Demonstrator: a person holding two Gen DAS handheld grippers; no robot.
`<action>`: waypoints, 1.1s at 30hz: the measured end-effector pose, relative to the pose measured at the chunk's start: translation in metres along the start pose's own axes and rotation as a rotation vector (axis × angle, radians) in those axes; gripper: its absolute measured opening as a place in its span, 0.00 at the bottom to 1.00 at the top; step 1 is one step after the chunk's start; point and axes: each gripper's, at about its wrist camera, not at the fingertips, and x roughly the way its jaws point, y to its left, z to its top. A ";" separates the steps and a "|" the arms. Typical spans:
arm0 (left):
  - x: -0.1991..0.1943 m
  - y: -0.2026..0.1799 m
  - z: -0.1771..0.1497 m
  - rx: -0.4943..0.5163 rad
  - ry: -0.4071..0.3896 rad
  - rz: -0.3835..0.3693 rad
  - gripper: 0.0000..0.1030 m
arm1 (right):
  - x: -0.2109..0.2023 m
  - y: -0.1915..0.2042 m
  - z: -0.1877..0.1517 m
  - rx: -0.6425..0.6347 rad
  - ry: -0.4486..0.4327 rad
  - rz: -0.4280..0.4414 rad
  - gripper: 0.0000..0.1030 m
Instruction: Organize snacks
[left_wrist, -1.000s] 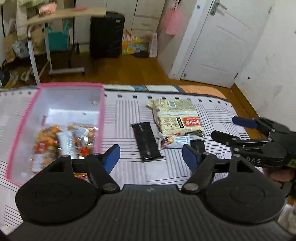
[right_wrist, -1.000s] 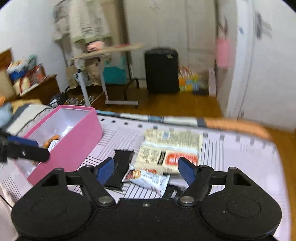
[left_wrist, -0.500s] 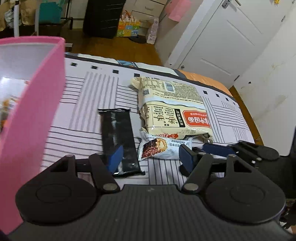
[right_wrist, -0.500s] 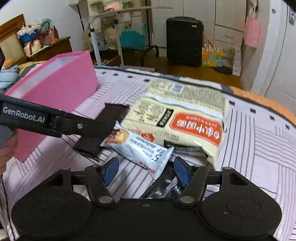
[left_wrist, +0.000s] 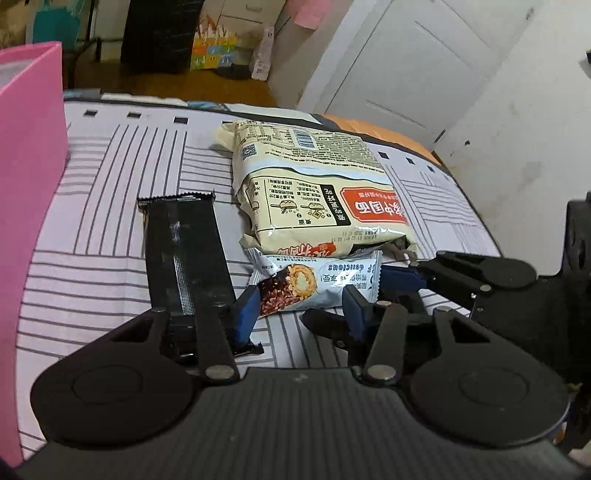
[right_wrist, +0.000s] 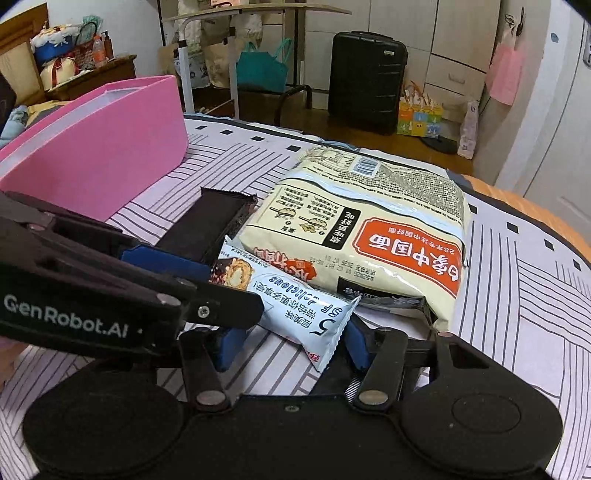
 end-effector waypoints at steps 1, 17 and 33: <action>-0.001 -0.001 0.000 0.000 0.002 0.001 0.46 | -0.003 0.000 0.000 0.009 -0.003 0.009 0.65; -0.046 0.004 0.001 -0.156 0.058 -0.104 0.50 | -0.040 0.028 0.021 0.057 0.045 0.015 0.69; -0.133 0.007 -0.021 -0.201 0.057 -0.152 0.52 | -0.114 0.091 0.016 0.070 -0.030 0.049 0.66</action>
